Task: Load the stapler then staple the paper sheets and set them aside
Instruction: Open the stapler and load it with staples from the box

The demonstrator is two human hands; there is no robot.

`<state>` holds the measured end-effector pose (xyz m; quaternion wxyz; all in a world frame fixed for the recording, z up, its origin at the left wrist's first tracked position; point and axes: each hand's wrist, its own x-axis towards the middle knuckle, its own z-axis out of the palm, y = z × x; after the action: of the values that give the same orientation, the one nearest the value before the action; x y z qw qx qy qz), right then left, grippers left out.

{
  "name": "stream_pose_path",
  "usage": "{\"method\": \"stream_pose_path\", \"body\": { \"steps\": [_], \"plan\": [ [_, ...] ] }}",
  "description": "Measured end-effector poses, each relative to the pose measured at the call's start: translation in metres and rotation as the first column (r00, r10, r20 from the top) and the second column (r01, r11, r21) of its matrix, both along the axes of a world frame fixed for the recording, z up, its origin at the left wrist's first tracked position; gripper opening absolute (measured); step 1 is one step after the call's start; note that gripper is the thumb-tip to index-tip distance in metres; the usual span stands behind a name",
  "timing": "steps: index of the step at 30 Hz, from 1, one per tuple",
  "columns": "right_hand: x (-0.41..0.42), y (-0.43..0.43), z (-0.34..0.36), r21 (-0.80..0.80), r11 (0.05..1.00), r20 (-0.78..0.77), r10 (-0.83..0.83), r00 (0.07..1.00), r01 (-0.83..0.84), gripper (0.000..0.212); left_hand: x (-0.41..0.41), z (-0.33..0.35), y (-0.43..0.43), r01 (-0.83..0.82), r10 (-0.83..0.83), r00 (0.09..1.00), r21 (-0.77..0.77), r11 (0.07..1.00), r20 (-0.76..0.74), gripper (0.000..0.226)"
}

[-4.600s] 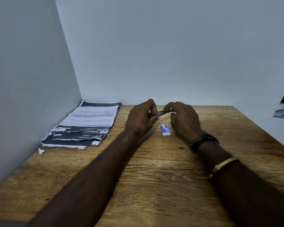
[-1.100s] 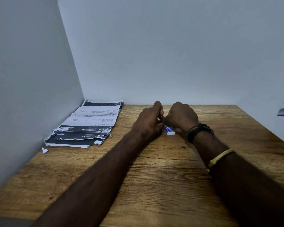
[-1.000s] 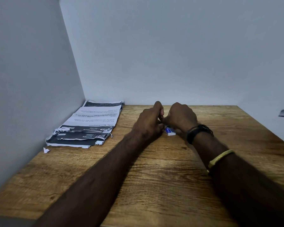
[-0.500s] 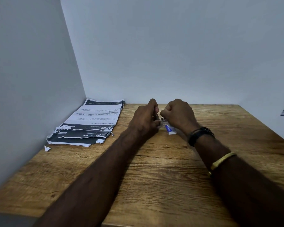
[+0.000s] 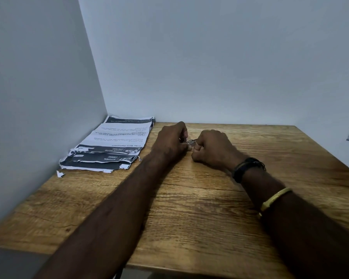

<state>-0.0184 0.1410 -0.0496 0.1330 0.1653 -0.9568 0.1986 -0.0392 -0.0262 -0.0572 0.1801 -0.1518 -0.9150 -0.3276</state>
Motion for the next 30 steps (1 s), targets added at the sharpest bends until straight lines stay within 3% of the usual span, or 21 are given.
{"method": "stream_pose_path", "body": {
  "steps": [6,15,20,22,26,30],
  "plan": [
    [-0.001,0.001,0.000,-0.088,0.996,0.066,-0.007,0.998,0.013,0.007,-0.001,0.000,0.001,-0.012,0.013,1.000,-0.028,1.000,0.016,0.034],
    [-0.001,0.007,0.004,-0.160,0.987,0.078,0.020,0.997,-0.008,0.014,0.000,0.000,0.003,-0.018,0.019,1.000,-0.072,0.997,0.009,0.032],
    [-0.004,0.017,0.010,-0.278,0.956,0.056,-0.082,0.995,0.095,0.012,0.001,0.001,0.004,-0.049,0.050,0.999,-0.088,0.995,0.018,0.030],
    [-0.004,0.019,0.009,-0.243,0.958,0.091,-0.134,0.987,0.153,0.008,0.001,0.000,0.003,-0.051,0.054,0.998,-0.094,0.994,0.023,0.031],
    [-0.001,0.017,0.007,-0.092,0.973,0.145,-0.198,0.969,0.212,0.022,0.000,-0.001,0.002,-0.045,0.046,0.999,-0.084,0.995,0.007,0.031],
    [-0.002,0.013,0.007,-0.070,0.974,0.138,-0.203,0.969,0.214,0.023,0.000,-0.002,0.003,-0.037,0.038,0.999,-0.073,0.997,0.004,0.033]
  ]
}}
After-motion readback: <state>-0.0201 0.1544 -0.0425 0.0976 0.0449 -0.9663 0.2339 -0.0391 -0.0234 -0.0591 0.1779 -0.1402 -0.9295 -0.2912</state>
